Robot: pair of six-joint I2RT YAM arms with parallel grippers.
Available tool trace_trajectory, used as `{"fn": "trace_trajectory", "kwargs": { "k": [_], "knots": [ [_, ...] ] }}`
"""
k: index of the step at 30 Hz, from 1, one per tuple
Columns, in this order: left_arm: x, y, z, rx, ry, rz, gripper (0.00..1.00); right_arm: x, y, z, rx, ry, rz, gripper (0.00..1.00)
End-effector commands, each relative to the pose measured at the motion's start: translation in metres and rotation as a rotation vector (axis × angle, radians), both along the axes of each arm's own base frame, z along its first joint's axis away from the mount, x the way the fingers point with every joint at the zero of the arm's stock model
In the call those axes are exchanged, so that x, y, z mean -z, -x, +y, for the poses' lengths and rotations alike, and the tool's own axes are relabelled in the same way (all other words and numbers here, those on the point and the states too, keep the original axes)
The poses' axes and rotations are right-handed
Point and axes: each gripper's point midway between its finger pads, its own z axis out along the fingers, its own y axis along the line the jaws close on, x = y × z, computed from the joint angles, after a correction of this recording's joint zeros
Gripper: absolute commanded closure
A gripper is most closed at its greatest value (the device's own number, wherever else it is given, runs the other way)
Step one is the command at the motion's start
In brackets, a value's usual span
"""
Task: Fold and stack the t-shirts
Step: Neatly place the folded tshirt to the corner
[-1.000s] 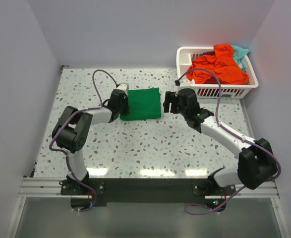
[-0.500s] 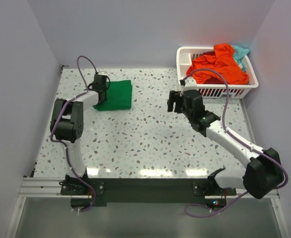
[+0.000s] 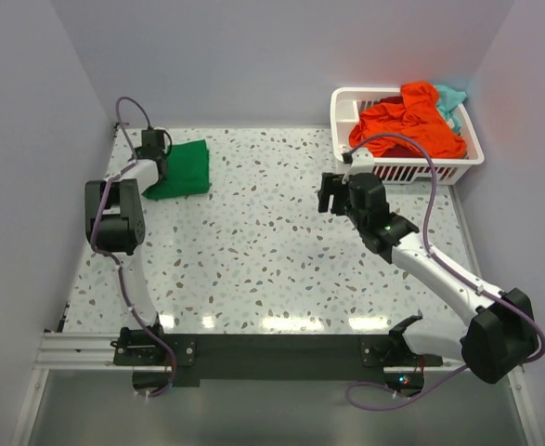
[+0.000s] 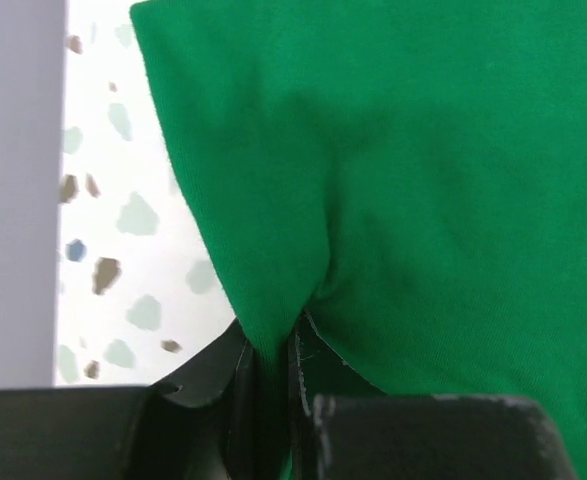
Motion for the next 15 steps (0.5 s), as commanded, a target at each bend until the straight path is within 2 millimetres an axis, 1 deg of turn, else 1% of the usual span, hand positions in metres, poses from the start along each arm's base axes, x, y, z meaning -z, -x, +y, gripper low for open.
{"fn": "trace_trajectory", "kwargs": {
  "k": [1, 2, 3, 5, 6, 9, 10, 12, 14, 15],
  "knots": [
    [-0.025, -0.019, 0.036, -0.011, -0.06, -0.054, 1.0, -0.017, -0.001, -0.005, 0.019, -0.012, -0.056, 0.26],
    [-0.024, -0.019, 0.041, -0.018, -0.06, -0.052, 1.0, -0.015, -0.001, -0.006, 0.021, -0.008, -0.054, 0.26],
    [-0.025, -0.018, 0.051, -0.036, -0.064, -0.055, 1.0, -0.016, -0.001, -0.007, 0.026, -0.004, -0.057, 0.26],
    [-0.028, -0.018, 0.061, -0.056, -0.074, -0.061, 1.0, -0.017, -0.001, -0.008, 0.028, -0.005, -0.06, 0.26],
    [-0.032, -0.018, 0.069, -0.073, -0.079, -0.07, 1.0, -0.017, -0.001, -0.008, 0.027, -0.005, -0.06, 0.26],
    [-0.039, -0.019, 0.083, -0.101, -0.09, -0.089, 1.0, -0.018, -0.001, -0.007, 0.024, -0.01, -0.066, 0.26],
    [-0.038, -0.018, 0.086, -0.109, -0.096, -0.083, 1.0, -0.018, -0.001, -0.007, 0.021, -0.009, -0.064, 0.26],
    [-0.044, -0.02, 0.092, -0.125, -0.114, -0.088, 1.0, -0.017, 0.0, -0.006, 0.018, -0.011, -0.064, 0.26],
    [-0.046, -0.022, 0.095, -0.137, -0.126, -0.087, 1.0, -0.015, -0.001, -0.007, 0.02, -0.005, -0.059, 0.26],
    [-0.048, -0.022, 0.096, -0.142, -0.132, -0.089, 0.96, -0.014, -0.001, -0.007, 0.024, -0.004, -0.058, 0.26]
  ]
}}
